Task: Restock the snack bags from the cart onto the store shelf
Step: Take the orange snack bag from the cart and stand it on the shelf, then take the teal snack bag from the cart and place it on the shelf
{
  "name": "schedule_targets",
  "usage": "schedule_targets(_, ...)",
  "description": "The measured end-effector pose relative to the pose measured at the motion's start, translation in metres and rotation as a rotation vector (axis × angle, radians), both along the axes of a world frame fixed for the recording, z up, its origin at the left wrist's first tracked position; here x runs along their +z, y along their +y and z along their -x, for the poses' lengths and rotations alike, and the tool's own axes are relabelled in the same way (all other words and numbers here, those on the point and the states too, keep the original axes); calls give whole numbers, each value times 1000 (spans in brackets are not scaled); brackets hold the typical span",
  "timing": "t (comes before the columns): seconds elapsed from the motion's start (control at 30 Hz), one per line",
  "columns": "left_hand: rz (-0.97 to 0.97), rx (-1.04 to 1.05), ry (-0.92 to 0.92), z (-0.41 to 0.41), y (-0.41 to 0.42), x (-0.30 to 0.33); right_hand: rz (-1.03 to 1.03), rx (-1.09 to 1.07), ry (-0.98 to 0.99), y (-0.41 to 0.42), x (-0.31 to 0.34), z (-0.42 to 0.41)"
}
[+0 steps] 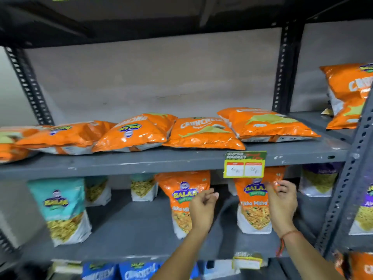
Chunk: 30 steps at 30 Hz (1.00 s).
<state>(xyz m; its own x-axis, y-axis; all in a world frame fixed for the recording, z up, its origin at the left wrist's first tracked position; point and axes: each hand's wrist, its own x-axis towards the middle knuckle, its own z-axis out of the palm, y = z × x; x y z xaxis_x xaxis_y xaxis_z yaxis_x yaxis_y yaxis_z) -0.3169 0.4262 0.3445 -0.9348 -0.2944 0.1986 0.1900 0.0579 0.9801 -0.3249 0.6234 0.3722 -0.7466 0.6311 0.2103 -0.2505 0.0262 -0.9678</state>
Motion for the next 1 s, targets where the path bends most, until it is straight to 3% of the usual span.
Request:
schedule_targets(0.1, -18, 82, 51, -44, -60, 22, 132, 192, 93, -75, 9, -38)
schedule_targets(0.23, -14, 185, 106, -112, -156, 44, 101, 528, 67, -182, 6, -89)
schedule_targets(0.4, 22, 378, 109, -203, -276, 47, 31, 875, -47, -311, 3, -154)
schedule_targets(0.53, 96, 513, -4, -278, -360, 19, -3, 1123, -173, -396, -19, -202)
schedule_targets(0.63, 265, 554, -282, -340, -412, -18, -73, 1275, -261, -445, -55, -231)
schedule_targets(0.8, 546, 298, -1190, -442, -475, -120, -350, 1561, -482, -503, -142, -265)
schedule_targets(0.87, 467, 196, -1454, -475, -478, -166, -500, 1676, -600, -524, -182, -272)
schedule_targets(0.93, 237, 213, -1546, -495, -470, -202, -658, 1794, -703, -545, -229, -276)
schedule_targets(1.0, 124, 196, -1601, -506, -463, -238, -816, 1870, -774, -564, -278, -277)
